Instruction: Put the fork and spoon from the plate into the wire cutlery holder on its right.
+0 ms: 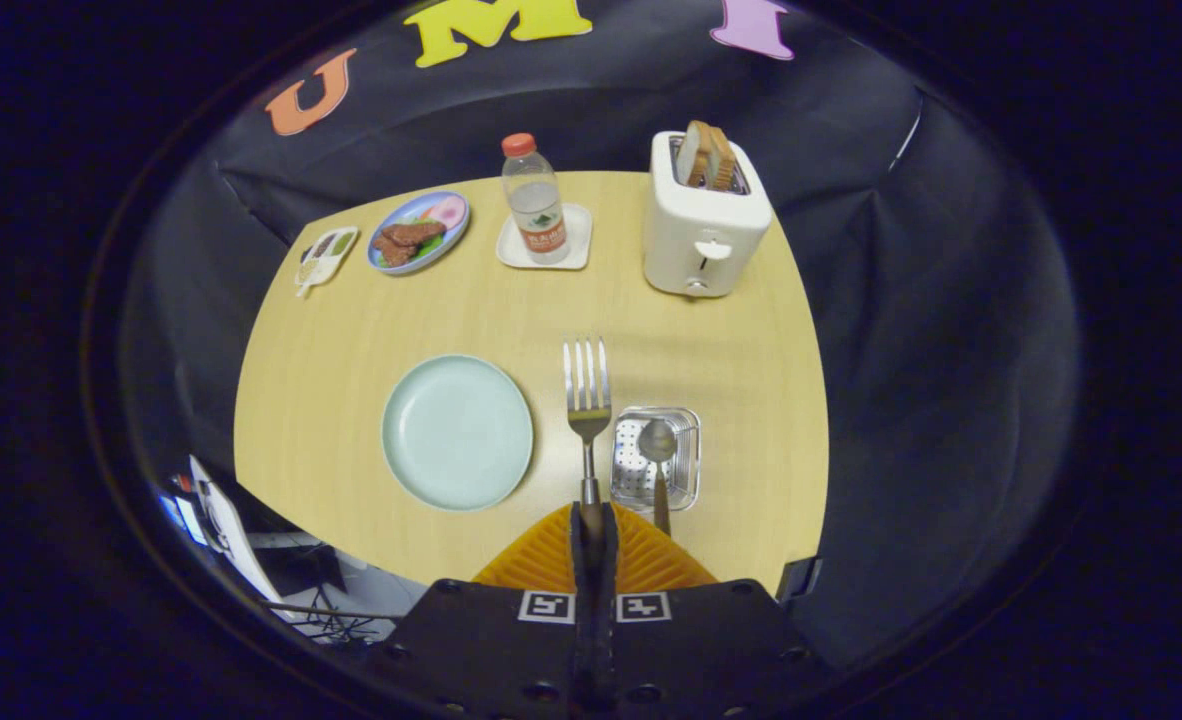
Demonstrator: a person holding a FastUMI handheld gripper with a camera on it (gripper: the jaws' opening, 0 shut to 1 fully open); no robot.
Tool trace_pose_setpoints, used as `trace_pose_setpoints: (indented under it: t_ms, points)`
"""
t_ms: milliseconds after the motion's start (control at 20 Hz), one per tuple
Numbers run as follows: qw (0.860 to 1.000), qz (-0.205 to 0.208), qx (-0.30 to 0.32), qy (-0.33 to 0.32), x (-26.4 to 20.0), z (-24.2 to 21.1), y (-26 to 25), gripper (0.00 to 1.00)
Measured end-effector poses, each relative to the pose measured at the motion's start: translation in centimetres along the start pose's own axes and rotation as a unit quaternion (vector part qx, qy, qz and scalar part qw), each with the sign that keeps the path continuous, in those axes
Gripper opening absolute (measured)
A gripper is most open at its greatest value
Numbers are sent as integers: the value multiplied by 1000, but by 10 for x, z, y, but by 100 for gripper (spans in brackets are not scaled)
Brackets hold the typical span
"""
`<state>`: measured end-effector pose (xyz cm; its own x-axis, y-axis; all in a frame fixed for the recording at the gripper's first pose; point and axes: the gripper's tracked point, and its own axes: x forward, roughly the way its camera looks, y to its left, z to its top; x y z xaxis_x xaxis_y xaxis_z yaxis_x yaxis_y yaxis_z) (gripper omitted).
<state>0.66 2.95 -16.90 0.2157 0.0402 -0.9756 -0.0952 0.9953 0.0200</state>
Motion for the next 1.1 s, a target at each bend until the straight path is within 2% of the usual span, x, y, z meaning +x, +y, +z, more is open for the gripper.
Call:
trace_pose_setpoints:
  t_ms: [200, 400, 500, 800, 1100]
  points:
    - [998, 12, 23, 58, 8, -12, -22, 0]
    - [990, 27, 42, 131, 21, -39, -22, 0]
    - [986, 20, 46, 158, 27, -45, -23, 0]
    - [977, 0, 53, 205, 42, -36, -25, 0]
    - [960, 5, 102, 262, 60, -37, -24, 0]
